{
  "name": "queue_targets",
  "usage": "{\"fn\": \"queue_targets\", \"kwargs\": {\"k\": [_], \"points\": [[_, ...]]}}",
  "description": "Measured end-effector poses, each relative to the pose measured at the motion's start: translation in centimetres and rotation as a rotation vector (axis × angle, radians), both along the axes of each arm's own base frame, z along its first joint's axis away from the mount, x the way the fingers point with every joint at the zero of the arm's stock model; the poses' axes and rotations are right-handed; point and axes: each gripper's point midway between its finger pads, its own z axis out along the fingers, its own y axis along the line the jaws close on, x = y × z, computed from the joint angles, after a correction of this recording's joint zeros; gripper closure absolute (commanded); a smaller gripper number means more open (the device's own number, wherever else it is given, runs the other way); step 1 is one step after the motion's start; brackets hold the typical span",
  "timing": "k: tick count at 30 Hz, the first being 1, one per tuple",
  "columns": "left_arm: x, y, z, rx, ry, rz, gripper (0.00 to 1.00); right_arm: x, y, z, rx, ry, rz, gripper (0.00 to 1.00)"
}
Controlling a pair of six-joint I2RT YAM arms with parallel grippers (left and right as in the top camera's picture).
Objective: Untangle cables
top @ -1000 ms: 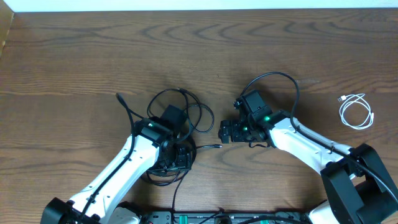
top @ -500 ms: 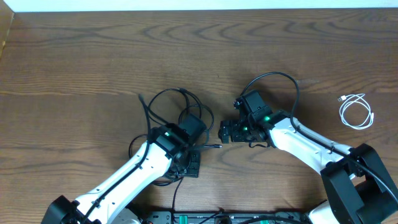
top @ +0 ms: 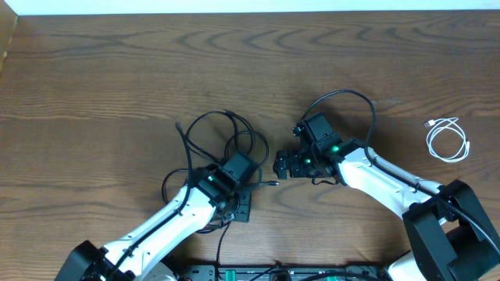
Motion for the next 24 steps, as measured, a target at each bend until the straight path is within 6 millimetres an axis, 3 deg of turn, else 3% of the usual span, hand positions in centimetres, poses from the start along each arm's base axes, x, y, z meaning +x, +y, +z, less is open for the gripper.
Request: {"fn": "queue_targets", "kwargs": {"k": [4, 7, 9, 13, 14, 15, 19, 24], "points": [[0.1, 0.8, -0.4, 0.038, -0.021, -0.053, 0.92, -0.4, 0.8, 0.3, 0.048, 0.017, 0.020, 0.01], [0.4, 1.0, -0.4, 0.053, -0.042, -0.110, 0.93, -0.4, 2.0, 0.7, 0.115, 0.019, 0.046, 0.12], [0.4, 1.0, -0.4, 0.060, -0.049, -0.150, 0.93, -0.3, 2.9, 1.2, 0.168, 0.012, 0.069, 0.26], [0.4, 1.2, -0.4, 0.073, -0.055, -0.221, 0.92, -0.1, 4.8, 2.7, 0.282, -0.006, 0.116, 0.79], [0.4, 1.3, -0.4, 0.077, -0.054, -0.232, 0.93, -0.1, 5.2, 3.0, 0.304, -0.010, 0.125, 0.86], [0.3, 1.5, -0.4, 0.082, -0.052, -0.242, 0.93, -0.1, 5.7, 3.4, 0.327, -0.019, 0.141, 0.85], [0.1, 2.1, 0.0, 0.102, -0.031, -0.267, 0.92, -0.4, 7.0, 4.0, 0.363, -0.037, 0.173, 0.53], [1.6, 1.2, 2.2, 0.069, -0.101, -0.279, 0.92, -1.0, 8.6, 4.4, 0.372, -0.069, 0.210, 0.43]]}}
